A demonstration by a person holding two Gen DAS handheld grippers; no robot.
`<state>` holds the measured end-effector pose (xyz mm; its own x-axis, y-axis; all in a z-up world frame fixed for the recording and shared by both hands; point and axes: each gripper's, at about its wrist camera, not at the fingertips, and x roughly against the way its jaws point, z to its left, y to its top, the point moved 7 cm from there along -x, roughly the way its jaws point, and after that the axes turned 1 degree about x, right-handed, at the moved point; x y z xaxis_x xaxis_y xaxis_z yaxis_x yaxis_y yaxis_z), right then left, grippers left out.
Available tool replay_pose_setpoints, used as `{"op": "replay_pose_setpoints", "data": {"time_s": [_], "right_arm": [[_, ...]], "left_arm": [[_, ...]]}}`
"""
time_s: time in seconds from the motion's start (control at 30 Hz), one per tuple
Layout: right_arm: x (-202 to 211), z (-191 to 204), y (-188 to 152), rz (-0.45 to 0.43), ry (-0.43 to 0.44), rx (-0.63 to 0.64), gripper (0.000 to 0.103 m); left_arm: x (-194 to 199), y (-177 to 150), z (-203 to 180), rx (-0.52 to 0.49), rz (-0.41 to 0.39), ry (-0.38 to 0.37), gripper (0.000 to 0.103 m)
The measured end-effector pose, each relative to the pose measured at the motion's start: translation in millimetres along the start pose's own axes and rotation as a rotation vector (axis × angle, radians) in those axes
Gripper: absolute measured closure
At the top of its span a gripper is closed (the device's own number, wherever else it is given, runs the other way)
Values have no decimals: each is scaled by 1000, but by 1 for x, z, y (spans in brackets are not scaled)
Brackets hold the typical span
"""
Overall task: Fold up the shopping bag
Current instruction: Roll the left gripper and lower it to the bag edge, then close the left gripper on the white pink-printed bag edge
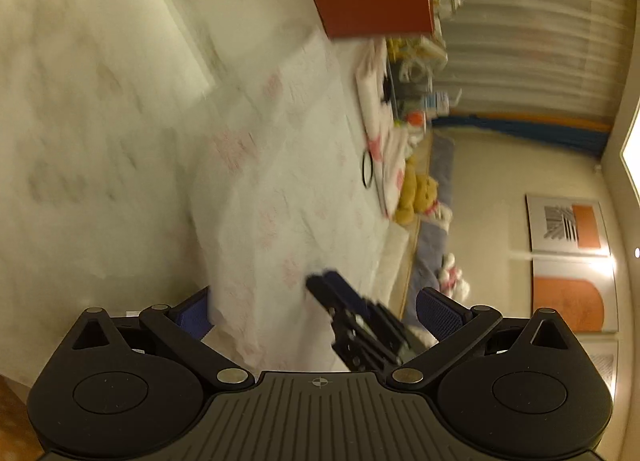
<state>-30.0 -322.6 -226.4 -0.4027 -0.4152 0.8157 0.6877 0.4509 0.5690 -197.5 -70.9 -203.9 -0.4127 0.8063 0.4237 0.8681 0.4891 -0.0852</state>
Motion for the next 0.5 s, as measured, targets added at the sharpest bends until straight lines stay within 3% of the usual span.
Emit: {"op": "replay_pose_setpoints", "data": {"time_s": [0.07,0.4,0.5], "right_arm": [[1,0,-1,1,0,0,74],[1,1,0,3,3,7,74],[1,1,0,3,5,10,74]], "left_arm": [[-10,-7,-5,-28,31,16,0],[18,18,-7,-42,-238,122,0],[17,20,-12,-72,-250,159,3]]}}
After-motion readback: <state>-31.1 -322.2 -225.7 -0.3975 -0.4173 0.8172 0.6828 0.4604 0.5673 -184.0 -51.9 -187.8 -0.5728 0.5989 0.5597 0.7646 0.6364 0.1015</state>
